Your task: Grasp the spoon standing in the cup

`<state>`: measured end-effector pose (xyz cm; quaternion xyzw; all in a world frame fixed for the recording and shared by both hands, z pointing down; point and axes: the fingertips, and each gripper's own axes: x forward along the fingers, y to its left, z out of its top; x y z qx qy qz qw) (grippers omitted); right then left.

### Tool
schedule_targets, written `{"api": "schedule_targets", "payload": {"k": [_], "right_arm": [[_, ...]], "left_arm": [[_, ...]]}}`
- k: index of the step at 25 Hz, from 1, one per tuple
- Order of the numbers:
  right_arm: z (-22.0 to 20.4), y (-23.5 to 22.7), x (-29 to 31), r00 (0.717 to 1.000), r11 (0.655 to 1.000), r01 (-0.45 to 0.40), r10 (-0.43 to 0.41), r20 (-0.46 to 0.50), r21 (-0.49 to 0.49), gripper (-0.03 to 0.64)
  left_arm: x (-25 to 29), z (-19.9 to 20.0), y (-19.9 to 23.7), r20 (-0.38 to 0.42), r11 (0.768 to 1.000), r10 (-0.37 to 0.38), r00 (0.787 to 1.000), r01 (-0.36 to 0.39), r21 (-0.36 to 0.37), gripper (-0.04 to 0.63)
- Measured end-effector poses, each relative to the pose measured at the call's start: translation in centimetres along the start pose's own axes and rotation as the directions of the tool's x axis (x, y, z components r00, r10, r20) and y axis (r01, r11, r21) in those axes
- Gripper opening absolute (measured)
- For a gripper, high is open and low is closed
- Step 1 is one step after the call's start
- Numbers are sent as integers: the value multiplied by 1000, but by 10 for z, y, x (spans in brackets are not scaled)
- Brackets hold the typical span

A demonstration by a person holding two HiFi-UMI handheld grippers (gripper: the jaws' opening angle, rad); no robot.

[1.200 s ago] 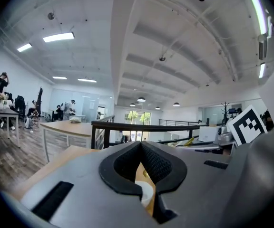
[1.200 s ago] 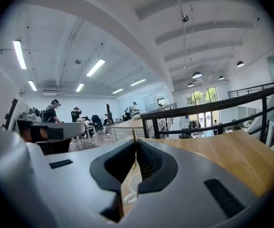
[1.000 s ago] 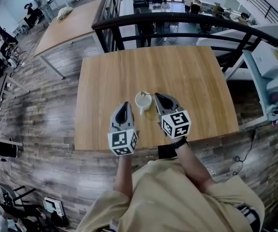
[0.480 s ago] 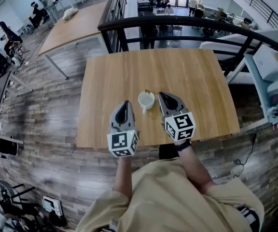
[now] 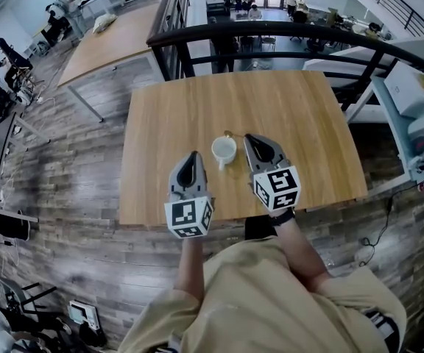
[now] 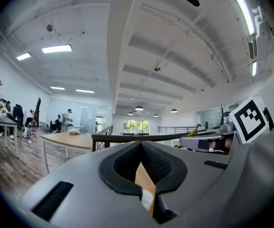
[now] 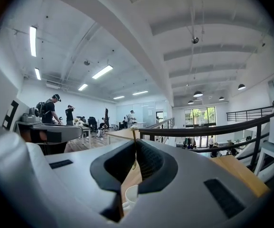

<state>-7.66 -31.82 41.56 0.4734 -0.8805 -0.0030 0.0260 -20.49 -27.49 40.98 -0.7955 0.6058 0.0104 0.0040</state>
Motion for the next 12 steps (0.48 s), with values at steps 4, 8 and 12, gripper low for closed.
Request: {"api": "schedule_targets", "payload": {"k": [4,8,12], "right_arm": [[-4,0,5,1000,1000,-3,3,-13,-1,17],[-9,3,13,999,1000,-19,19,-30,-12,17],[-22,6,25,998,999,-35,33,-59,-21,17]], "left_arm": [[0,-3,3,-1,1000,6,1000,-6,-3,11],[2,-8,12,-9,1000,26,1000,-26,-13,11],[5,-22,21,-39,999,48,998,-48,-13,11]]}}
